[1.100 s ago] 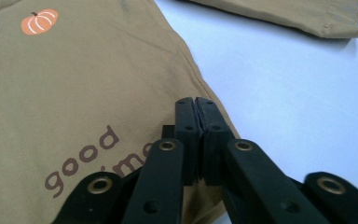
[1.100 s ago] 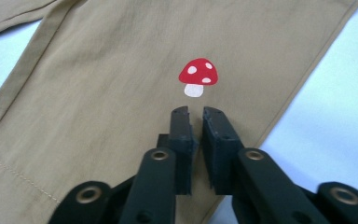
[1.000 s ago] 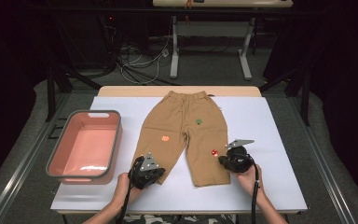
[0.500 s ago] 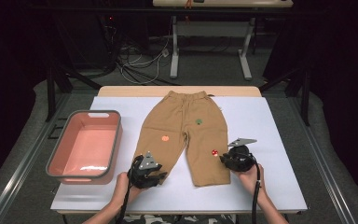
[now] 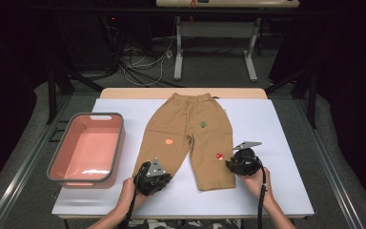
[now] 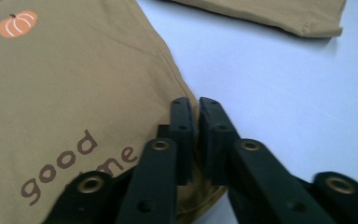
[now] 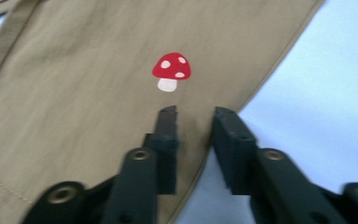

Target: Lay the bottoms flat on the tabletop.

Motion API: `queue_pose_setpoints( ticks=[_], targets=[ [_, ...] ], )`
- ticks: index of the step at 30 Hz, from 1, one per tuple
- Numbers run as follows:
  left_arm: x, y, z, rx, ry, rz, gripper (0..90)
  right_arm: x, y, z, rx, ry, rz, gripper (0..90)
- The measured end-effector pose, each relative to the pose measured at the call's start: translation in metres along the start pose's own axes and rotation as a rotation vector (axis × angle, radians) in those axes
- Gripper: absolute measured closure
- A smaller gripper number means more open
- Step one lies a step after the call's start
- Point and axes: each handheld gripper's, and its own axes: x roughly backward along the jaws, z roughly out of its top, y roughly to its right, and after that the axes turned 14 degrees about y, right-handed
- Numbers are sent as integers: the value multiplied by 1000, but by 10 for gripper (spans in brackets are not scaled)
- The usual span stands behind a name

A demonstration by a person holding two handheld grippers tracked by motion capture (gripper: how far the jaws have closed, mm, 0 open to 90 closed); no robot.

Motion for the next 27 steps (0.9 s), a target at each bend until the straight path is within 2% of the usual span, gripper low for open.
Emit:
queue_pose_setpoints(
  ticks=[3,4,5,13,19,22,24,26,27],
  targets=[
    [0,-1,0,15,8,-6,883,0,0,-1,-14,5,30,841],
    [1,-2,0,8,6,-3,885,0,0,-1,-15,4,38,866],
    [1,-1,0,19,8,-5,887,0,0,-1,-19,8,45,879],
    [6,3,2,48,32,-37,889,6,2,0,-46,-7,76,888],
    [5,11,2,28,21,-59,886,12,1,-3,-31,-18,75,887],
    [5,15,1,34,17,-75,885,16,1,-5,-32,-18,74,887],
    [6,20,0,26,14,-76,888,18,1,-7,-39,-20,72,887],
    [7,23,0,19,15,-75,889,19,2,-10,-25,-22,74,887],
    [7,24,-1,19,14,-75,889,20,1,-10,-36,-21,75,887]
  ],
)
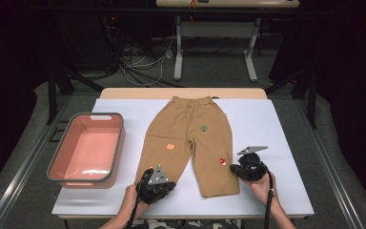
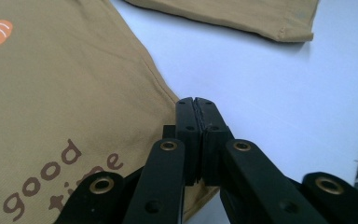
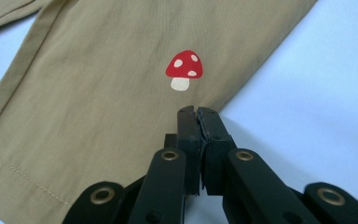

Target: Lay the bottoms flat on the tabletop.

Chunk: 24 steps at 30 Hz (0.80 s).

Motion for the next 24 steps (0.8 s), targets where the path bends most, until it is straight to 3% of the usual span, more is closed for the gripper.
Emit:
queue_pose_setpoints(
  ticks=[4,19,24],
  targets=[
    [1,1,0,1,2,5,893,3,-1,-1,13,0,-5,887],
    [3,20,-2,1,-5,-59,894,17,-3,-9,12,-27,5,886],
    [4,18,-3,2,-13,-78,885,20,-3,-11,12,-30,7,845]
  ],
)
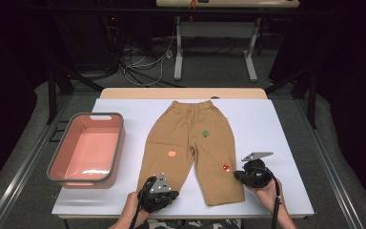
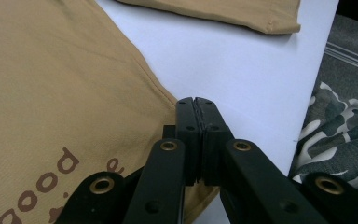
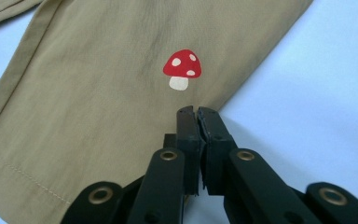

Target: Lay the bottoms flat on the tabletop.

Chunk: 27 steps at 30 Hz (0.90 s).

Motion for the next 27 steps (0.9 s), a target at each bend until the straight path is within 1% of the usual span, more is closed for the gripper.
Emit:
queue_pose_setpoints(
  ticks=[1,2,3,4,5,6,7,8,9,12,14,15,17,18,19,20,21,22,23,24,25,27],
  targets=[
    [0,-1,0,5,-1,-1,866,0,1,0,8,4,-1,799],
    [1,-2,1,-2,1,3,812,0,2,0,7,6,6,752],
    [1,-3,2,5,7,4,754,-1,3,0,17,14,6,685],
    [2,-4,3,5,9,4,682,-1,4,0,14,14,-1,649],
    [2,-5,4,5,8,11,605,-1,4,1,14,15,4,609],
    [3,-7,4,19,12,12,552,-2,5,1,19,17,11,583],
    [4,-10,4,17,10,19,499,-2,5,0,18,17,18,566],
    [5,-13,4,30,17,38,444,-2,5,0,19,13,20,542],
    [7,-16,4,35,21,53,390,-3,5,0,30,14,19,517],
    [12,-25,5,47,39,88,325,-4,3,0,61,23,9,422],
    [16,-32,5,54,52,101,305,-4,2,1,55,32,11,368],
    [17,-34,5,58,51,99,285,-4,3,1,59,38,15,343],
    [19,-40,5,69,54,111,240,-4,4,1,63,45,18,311],
    [20,-43,4,64,55,119,228,-5,4,1,66,46,18,293],
    [20,-44,4,86,61,123,211,-5,5,1,64,46,23,279],
    [22,-47,4,74,61,132,199,-5,5,1,73,45,22,263],
    [22,-49,4,82,65,136,189,-5,5,1,72,44,21,231],
    [23,-51,4,79,65,146,179,-4,6,1,73,55,27,210],
    [24,-53,4,75,61,152,169,-4,5,1,63,60,33,193],
    [25,-55,5,80,59,153,164,-3,5,1,64,62,34,177],
    [26,-56,4,83,60,160,161,-3,6,1,71,75,33,163],
    [27,-59,4,73,55,181,154,-2,5,2,67,80,29,150]
  ],
)
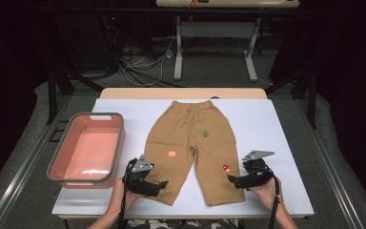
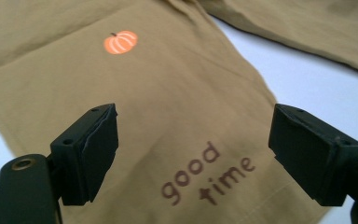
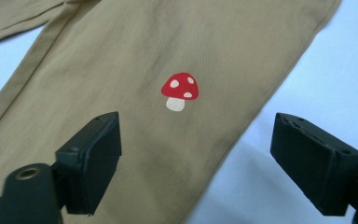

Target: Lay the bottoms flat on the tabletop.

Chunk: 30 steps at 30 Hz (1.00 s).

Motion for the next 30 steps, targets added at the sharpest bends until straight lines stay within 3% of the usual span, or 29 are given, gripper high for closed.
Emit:
queue_pose_setpoints(
  ticks=[10,30],
  targets=[
    [1,-16,0,41,0,65,80,3,-3,3,16,37,24,105],
    [2,-22,1,52,11,113,1,0,-4,3,48,46,51,0]
  ],
)
